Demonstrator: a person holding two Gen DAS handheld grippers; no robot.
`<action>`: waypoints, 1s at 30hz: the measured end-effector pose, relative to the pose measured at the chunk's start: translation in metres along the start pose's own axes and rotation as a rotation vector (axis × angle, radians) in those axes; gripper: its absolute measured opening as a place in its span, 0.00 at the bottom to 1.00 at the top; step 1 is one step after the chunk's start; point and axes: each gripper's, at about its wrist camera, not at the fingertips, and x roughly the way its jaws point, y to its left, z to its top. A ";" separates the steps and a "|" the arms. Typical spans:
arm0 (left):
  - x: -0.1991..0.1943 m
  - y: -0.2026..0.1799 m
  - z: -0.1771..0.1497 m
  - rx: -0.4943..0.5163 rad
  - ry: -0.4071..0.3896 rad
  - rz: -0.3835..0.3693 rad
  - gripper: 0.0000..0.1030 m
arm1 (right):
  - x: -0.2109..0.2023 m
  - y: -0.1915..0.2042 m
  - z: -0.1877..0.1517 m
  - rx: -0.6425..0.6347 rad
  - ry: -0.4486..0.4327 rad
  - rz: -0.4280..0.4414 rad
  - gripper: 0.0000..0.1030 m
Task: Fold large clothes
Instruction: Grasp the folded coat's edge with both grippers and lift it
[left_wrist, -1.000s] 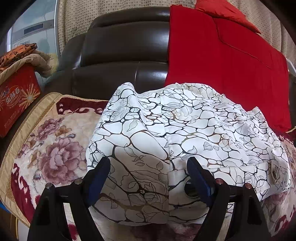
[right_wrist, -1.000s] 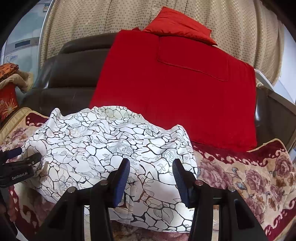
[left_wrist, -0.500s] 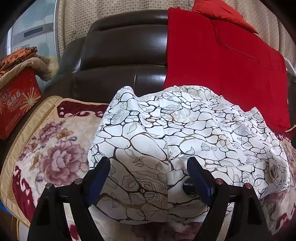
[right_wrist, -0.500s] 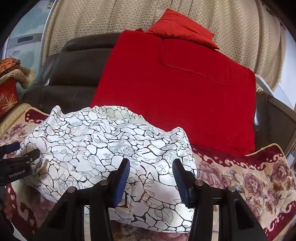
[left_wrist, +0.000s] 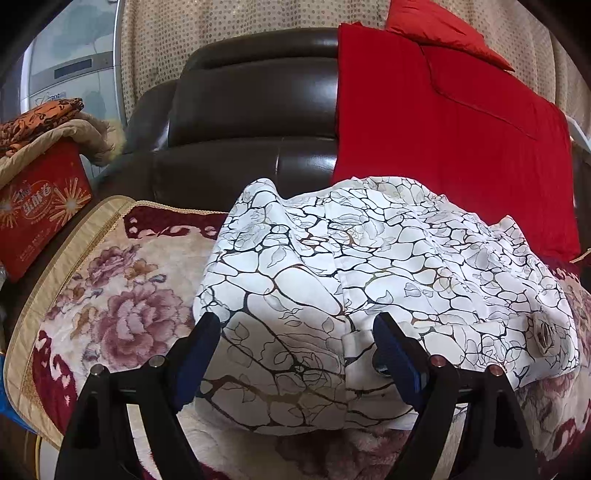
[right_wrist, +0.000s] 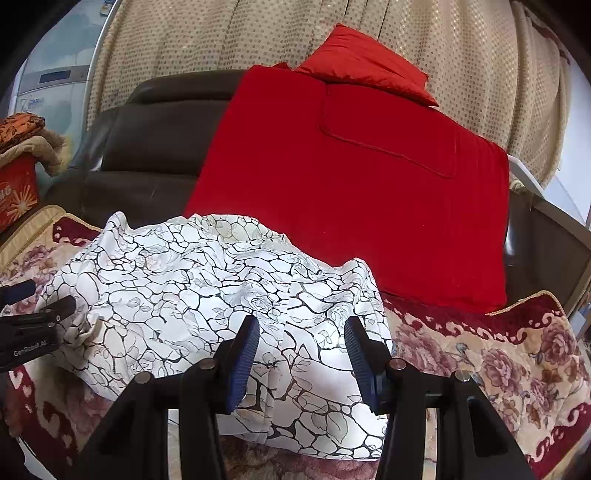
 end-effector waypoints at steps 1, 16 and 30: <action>-0.001 0.001 0.000 -0.002 0.001 0.000 0.83 | 0.000 0.001 0.000 -0.003 0.001 0.000 0.51; -0.014 0.026 -0.016 -0.059 0.046 -0.010 0.83 | 0.027 -0.033 -0.020 0.154 0.168 0.022 0.52; 0.012 0.061 -0.051 -0.415 0.274 -0.361 0.83 | 0.051 -0.117 -0.105 0.958 0.388 0.680 0.73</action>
